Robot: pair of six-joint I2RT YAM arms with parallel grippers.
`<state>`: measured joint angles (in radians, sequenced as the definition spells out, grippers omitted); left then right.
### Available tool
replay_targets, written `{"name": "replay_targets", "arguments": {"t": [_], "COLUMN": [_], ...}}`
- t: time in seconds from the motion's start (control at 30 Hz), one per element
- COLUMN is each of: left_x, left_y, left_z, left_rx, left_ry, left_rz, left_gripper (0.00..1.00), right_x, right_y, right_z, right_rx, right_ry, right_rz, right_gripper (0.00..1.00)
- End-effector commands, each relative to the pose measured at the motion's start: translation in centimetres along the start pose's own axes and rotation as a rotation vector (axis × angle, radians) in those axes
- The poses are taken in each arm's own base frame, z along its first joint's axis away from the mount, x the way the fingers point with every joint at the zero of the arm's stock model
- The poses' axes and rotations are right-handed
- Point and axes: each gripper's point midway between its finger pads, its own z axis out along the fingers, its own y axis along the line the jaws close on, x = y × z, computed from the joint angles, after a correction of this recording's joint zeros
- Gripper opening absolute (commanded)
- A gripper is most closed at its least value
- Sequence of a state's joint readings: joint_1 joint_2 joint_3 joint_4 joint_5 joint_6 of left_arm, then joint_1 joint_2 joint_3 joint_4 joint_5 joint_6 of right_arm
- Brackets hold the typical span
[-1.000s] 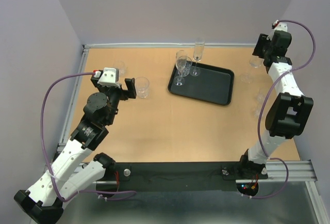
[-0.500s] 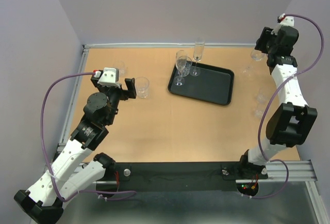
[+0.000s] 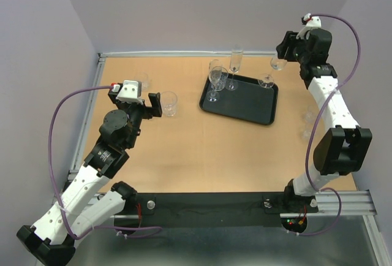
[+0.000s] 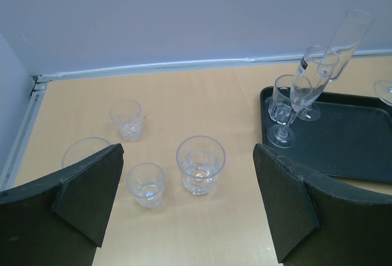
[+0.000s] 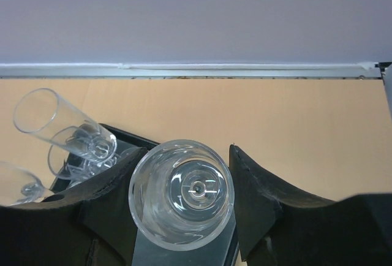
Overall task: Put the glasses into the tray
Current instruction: Place the glass into the tray
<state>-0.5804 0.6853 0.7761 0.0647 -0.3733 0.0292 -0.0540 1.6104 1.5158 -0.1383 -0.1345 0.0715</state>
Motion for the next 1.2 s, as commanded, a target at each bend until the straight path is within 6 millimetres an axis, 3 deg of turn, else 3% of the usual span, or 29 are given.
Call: {"name": "replay_targets", "arguments": {"t": [0.0, 0.13, 0.2, 0.37, 1.17], "left_x": [-1.4, -1.2, -1.2, -1.4, -1.3], "left_y": [0.2, 0.2, 0.2, 0.2, 0.2], "left_z": [0.1, 0.2, 0.2, 0.2, 0.1], "left_rx": [-0.009, -0.011, -0.009, -0.009, -0.007], "left_ry": [-0.055, -0.052, -0.052, -0.055, -0.055], "left_rz": [-0.018, -0.016, -0.016, -0.017, -0.017], "left_gripper": [0.99, 0.99, 0.99, 0.99, 0.99], "right_x": [-4.6, -3.9, -3.4, -2.3, 1.8], "right_y": [3.0, 3.6, 5.2, 6.5, 9.9], "right_z": [-1.5, -1.0, -0.9, -0.4, 2.0], "right_rx": [-0.072, -0.087, -0.117, -0.140, -0.190], "right_ry": [-0.126, -0.109, -0.099, -0.076, 0.013], "right_rz": [-0.016, -0.024, -0.032, -0.038, -0.063], "right_gripper": [0.34, 0.34, 0.34, 0.34, 0.34]}}
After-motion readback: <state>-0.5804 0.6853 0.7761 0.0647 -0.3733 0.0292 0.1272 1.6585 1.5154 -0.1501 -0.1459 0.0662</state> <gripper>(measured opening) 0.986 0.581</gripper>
